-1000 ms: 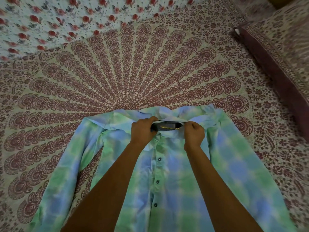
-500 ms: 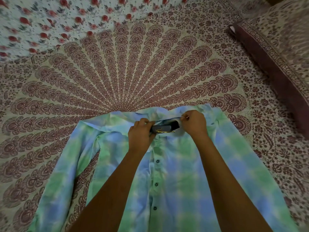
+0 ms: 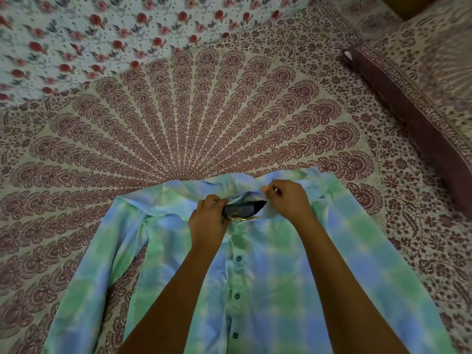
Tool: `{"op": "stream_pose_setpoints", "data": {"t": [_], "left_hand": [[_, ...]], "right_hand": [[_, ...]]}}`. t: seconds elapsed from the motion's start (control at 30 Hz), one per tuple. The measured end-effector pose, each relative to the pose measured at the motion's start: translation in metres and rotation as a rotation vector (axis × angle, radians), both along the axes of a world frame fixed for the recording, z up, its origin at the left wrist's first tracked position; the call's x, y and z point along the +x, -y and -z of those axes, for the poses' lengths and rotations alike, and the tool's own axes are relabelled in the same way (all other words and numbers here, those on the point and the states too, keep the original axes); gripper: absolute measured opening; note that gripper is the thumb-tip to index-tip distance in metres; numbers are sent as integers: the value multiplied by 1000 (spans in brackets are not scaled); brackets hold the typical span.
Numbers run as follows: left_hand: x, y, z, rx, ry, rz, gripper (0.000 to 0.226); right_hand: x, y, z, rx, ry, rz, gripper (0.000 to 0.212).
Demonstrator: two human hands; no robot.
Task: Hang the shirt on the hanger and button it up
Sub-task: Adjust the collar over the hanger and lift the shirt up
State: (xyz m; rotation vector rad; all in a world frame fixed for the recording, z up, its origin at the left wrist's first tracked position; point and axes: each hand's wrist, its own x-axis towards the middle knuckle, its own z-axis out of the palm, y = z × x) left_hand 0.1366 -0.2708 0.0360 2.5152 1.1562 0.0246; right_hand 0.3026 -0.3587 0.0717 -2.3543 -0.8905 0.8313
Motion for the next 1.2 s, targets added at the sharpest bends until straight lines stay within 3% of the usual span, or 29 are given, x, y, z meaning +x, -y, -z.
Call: {"op": "stream_pose_setpoints", "data": {"t": [0.13, 0.2, 0.27, 0.4, 0.47, 0.53, 0.6, 0.67, 0.8, 0.97, 1.07, 1.2], "left_hand": [[1, 3, -2, 13, -11, -4, 38], [1, 4, -2, 23, -1, 3, 39], [0, 5, 1, 36, 9, 15, 40], [-5, 7, 9, 92, 25, 46, 45], [-6, 8, 9, 113, 19, 59, 48], [-5, 8, 8, 117, 22, 61, 48], [-5, 6, 7, 122, 48, 61, 47], [-4, 5, 5, 132, 81, 78, 45], [-5, 5, 5, 173, 117, 102, 42], [-11, 9, 9, 249, 201, 114, 47], [-13, 8, 9, 268, 300, 120, 35], [-13, 7, 11, 352, 267, 206, 35]], "right_hand": [[8, 6, 1, -60, -92, -76, 18], [7, 2, 0, -106, -141, -105, 28], [2, -7, 3, -130, -91, -139, 35], [-14, -22, 10, -87, 25, -210, 20], [-16, -22, 12, -43, -1, -202, 30], [-15, -20, 9, 12, -247, -85, 42], [-11, -19, 3, 21, -617, 77, 39], [-7, -17, 1, -17, -810, 200, 33], [-1, -12, 4, -79, -670, 168, 26], [0, -8, 1, -69, -804, 161, 15], [0, -11, 2, -6, -848, 172, 20], [-9, -15, -1, 101, -694, 242, 28]]}}
